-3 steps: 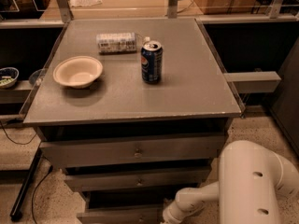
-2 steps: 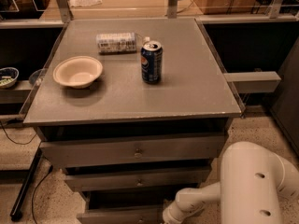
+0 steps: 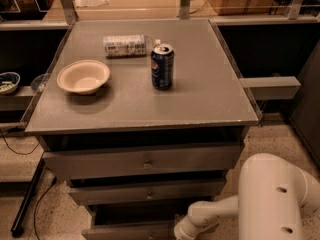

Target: Open bottom drawer

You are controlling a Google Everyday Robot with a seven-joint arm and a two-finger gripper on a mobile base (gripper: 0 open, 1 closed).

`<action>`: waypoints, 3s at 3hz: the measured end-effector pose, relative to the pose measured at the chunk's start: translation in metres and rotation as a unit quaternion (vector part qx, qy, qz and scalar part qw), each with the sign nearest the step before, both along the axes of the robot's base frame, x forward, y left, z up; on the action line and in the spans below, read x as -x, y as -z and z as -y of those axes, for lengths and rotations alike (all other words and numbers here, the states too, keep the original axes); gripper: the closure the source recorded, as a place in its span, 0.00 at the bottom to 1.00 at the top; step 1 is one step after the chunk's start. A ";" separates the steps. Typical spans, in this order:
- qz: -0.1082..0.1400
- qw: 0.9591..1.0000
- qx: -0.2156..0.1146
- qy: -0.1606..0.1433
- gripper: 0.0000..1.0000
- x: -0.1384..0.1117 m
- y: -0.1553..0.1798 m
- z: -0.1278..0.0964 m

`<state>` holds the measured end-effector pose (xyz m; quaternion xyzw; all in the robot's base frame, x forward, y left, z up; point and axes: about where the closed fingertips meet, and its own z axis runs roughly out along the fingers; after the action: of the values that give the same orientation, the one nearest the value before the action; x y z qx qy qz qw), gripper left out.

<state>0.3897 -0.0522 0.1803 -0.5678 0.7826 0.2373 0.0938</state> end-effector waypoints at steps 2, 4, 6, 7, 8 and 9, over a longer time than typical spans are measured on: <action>-0.003 1.000 -0.002 -0.002 0.00 -0.001 -0.001 0.001; -0.001 1.000 -0.008 -0.007 0.00 0.001 -0.002 0.000; 0.016 1.000 -0.016 -0.019 0.00 0.004 -0.002 0.004; 0.011 1.000 -0.019 -0.022 0.00 0.001 -0.003 0.002; 0.007 0.999 -0.023 -0.035 0.00 0.014 -0.001 0.005; 0.007 0.999 -0.023 -0.035 0.00 0.011 -0.002 0.005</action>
Offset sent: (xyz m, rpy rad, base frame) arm -0.1355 0.0027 -0.0448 0.0736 0.1305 0.1046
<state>0.3787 -0.0572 0.1827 -0.5939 0.7561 0.2545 0.1043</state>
